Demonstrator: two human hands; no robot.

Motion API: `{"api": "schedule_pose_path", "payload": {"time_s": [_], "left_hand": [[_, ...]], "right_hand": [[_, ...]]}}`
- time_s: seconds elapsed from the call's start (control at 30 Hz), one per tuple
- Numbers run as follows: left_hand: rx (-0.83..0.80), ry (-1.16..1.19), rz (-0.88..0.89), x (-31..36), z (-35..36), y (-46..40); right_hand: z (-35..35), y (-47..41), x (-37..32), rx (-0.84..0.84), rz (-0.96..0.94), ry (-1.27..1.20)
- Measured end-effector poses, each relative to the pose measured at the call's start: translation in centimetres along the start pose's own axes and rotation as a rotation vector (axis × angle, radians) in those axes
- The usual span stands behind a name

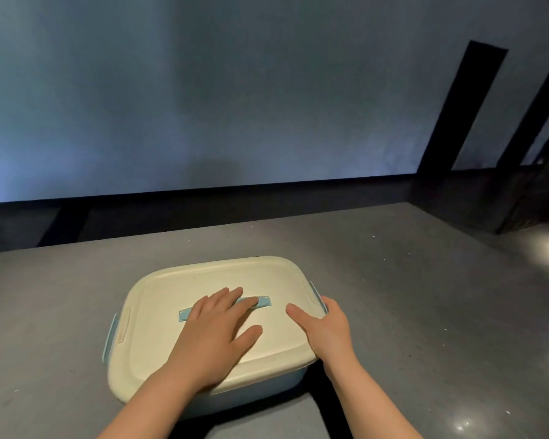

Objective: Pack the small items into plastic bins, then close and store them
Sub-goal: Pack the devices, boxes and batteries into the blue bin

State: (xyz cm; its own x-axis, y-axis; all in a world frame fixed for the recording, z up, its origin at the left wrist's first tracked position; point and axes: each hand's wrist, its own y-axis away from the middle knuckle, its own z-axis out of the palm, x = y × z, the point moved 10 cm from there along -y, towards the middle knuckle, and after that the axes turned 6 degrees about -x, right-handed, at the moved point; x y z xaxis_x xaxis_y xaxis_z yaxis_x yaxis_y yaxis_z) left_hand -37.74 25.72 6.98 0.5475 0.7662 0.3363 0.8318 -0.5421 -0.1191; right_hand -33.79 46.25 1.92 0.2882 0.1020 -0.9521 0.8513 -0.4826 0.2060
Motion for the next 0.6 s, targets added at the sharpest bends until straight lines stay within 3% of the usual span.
{"api": "schedule_pose_path", "payload": {"time_s": [0.23, 0.6], "left_hand": [[-0.014, 0.010, -0.013, -0.1, 0.0, 0.2], [-0.002, 0.002, -0.026, 0.2, -0.3, 0.2]], "right_hand": [[-0.9, 0.7, -1.8, 0.116, -0.135, 0.131], [-1.2, 1.2, -3.6, 0.120, -0.212, 0.299]]}}
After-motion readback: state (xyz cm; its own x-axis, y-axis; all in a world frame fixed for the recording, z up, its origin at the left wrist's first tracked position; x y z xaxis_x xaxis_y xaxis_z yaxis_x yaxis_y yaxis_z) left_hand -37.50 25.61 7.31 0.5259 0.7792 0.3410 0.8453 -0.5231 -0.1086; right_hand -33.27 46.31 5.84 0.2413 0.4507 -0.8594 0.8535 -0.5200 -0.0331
